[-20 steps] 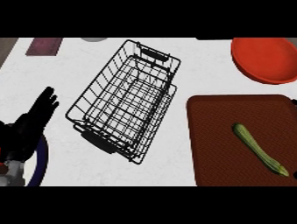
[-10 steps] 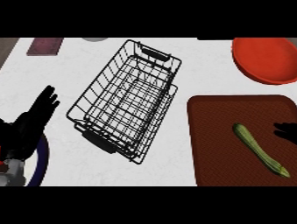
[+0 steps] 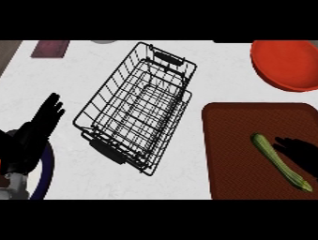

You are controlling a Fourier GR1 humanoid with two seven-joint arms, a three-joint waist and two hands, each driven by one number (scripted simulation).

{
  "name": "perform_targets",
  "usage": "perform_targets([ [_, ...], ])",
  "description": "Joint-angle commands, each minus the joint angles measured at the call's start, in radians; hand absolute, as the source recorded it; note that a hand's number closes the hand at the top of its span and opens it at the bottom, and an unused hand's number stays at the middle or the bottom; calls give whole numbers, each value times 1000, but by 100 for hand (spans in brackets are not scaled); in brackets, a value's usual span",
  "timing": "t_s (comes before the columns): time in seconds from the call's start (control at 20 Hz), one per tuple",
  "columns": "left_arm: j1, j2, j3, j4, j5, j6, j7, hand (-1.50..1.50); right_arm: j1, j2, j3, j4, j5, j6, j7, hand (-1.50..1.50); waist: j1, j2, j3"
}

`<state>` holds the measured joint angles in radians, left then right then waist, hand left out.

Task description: Pick the squash from the tray and place it in the tiered basket

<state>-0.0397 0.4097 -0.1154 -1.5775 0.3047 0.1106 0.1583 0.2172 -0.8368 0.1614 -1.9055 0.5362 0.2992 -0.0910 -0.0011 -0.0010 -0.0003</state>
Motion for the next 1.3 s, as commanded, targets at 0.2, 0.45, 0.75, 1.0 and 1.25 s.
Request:
perform_targets([
  [0.2,39,-20,22,-66,-36,-27,38,0,-124,181,86,243,208,-50,14,-150,8,1,1],
  [0.45,-27,-42,83,45,-41,-82,7,0,-154,245,62,379,302,-143,-92,-150,3,1,1],
  [0.75,19,-98,63,-4,-115,-76,1,0,-122,273,-12,415,350,-223,-166,-150,0,0,0],
  [1.0,-20,-103,97,-31,-117,-99,72,0,-199,277,-62,571,399,-224,-237,-150,2,1,1],
  [1.25,-13,-105,110,-24,-108,-112,47,0,-258,297,24,624,442,-98,-208,150,9,2,1],
])
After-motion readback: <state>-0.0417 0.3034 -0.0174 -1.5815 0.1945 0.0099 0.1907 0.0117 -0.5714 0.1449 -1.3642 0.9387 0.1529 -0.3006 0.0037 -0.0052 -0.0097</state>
